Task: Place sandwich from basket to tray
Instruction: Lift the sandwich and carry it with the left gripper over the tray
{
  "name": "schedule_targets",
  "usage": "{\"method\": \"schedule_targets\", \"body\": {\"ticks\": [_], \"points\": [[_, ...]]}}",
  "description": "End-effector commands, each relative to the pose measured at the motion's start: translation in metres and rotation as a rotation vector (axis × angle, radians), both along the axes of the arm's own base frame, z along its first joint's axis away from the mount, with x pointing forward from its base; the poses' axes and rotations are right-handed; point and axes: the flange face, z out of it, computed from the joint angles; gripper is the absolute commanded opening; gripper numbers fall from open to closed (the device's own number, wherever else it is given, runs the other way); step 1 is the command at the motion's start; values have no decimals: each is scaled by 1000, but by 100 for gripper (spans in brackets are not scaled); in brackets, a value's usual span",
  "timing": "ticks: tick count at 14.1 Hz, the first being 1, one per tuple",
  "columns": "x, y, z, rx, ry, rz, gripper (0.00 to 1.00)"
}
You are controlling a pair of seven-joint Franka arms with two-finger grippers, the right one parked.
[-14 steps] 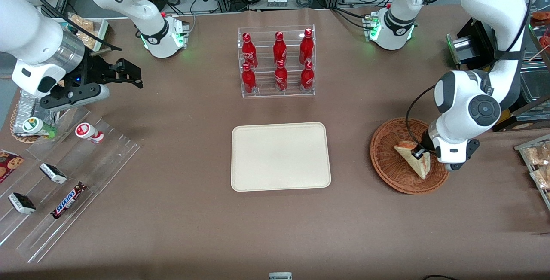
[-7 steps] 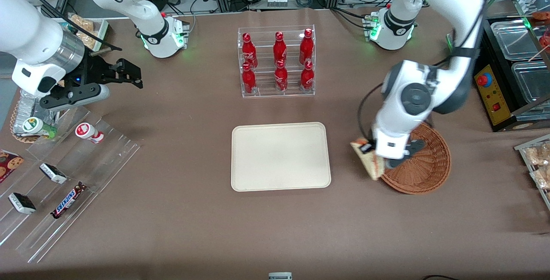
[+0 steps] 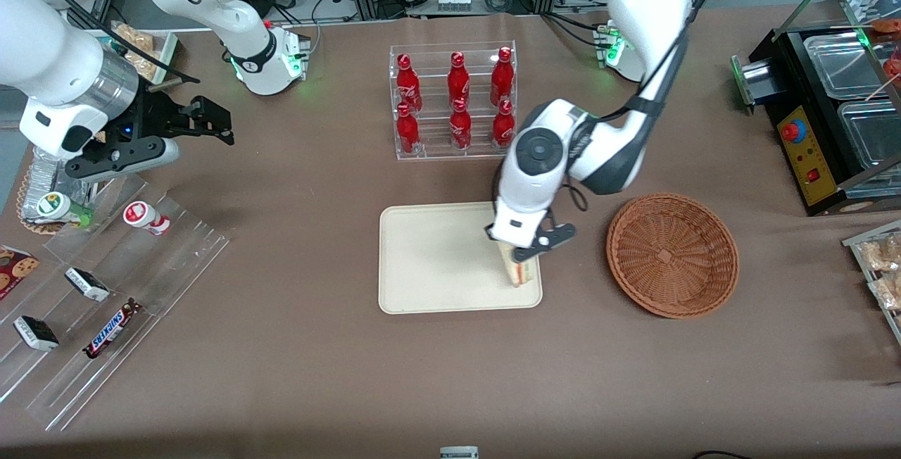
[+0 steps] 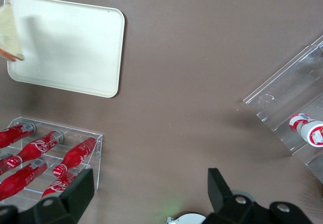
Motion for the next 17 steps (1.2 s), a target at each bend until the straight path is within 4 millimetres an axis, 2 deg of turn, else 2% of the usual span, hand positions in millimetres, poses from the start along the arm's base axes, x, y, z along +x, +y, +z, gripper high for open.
{"method": "schedule_targets", "body": {"ticks": [1, 3, 5, 8, 9, 10, 11, 12, 15, 17], "points": [[-11, -45, -14, -27, -54, -68, 5], [-23, -66, -29, -36, -100, -135, 6], [-23, -80, -43, -38, -119, -155, 6], [-28, -86, -64, -26, -102, -167, 10], [-28, -87, -64, -28, -104, -166, 20], [-27, -87, -63, -30, -104, -160, 49], [-27, -87, -58, -30, -108, -162, 99], [-28, -88, -52, -29, -114, -169, 100], [-22, -76, 2, -16, -107, -154, 100], [-20, -72, 54, -20, -131, -147, 100]]}}
